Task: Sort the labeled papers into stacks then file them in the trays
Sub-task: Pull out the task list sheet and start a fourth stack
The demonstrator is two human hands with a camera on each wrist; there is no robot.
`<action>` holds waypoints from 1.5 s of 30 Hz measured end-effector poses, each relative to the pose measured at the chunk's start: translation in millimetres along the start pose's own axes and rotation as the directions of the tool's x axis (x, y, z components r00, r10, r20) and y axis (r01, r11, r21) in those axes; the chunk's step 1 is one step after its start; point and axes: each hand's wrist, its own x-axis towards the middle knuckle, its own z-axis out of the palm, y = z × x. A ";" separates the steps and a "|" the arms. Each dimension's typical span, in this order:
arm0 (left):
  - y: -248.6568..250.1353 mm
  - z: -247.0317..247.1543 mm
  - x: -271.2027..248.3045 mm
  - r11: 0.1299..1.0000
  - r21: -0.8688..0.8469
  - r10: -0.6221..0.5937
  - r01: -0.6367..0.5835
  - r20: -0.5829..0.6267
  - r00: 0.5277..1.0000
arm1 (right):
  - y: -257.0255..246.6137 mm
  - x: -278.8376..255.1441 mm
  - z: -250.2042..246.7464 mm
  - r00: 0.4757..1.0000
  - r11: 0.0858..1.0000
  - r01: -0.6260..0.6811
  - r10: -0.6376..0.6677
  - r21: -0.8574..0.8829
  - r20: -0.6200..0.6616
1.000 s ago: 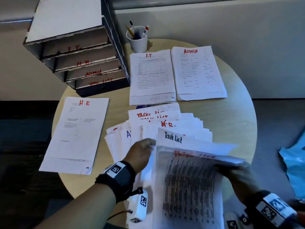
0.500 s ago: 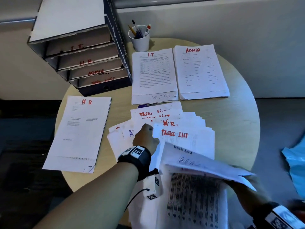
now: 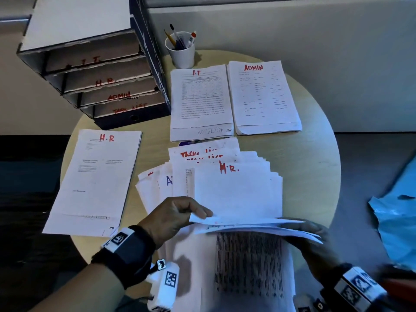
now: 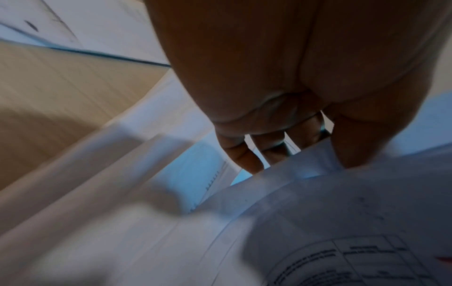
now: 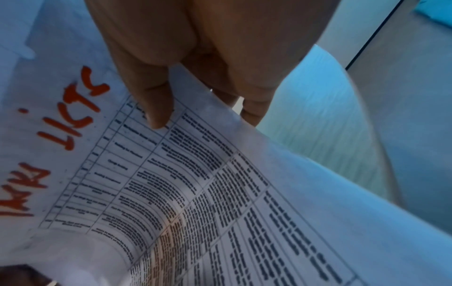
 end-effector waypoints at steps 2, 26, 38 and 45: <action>-0.4 1.1 4.4 0.998 -0.060 0.006 -0.007 -0.028 1.000 | 5.5 3.4 -3.0 0.999 0.999 -0.003 0.004 0.033 -0.041; 52.9 2.0 -23.5 0.711 0.701 0.230 0.059 -0.312 0.922 | -99.2 37.5 81.1 0.728 0.480 0.397 -0.684 -0.782 -0.051; 123.8 -69.2 -57.4 0.383 0.922 0.559 0.056 -0.280 0.781 | -170.0 24.6 119.1 0.949 0.240 0.291 -0.194 -0.926 0.248; 96.8 -94.1 -48.8 0.943 -0.286 0.106 -0.172 -0.234 0.967 | -185.8 17.8 117.2 0.968 0.939 0.252 -0.245 -0.233 0.059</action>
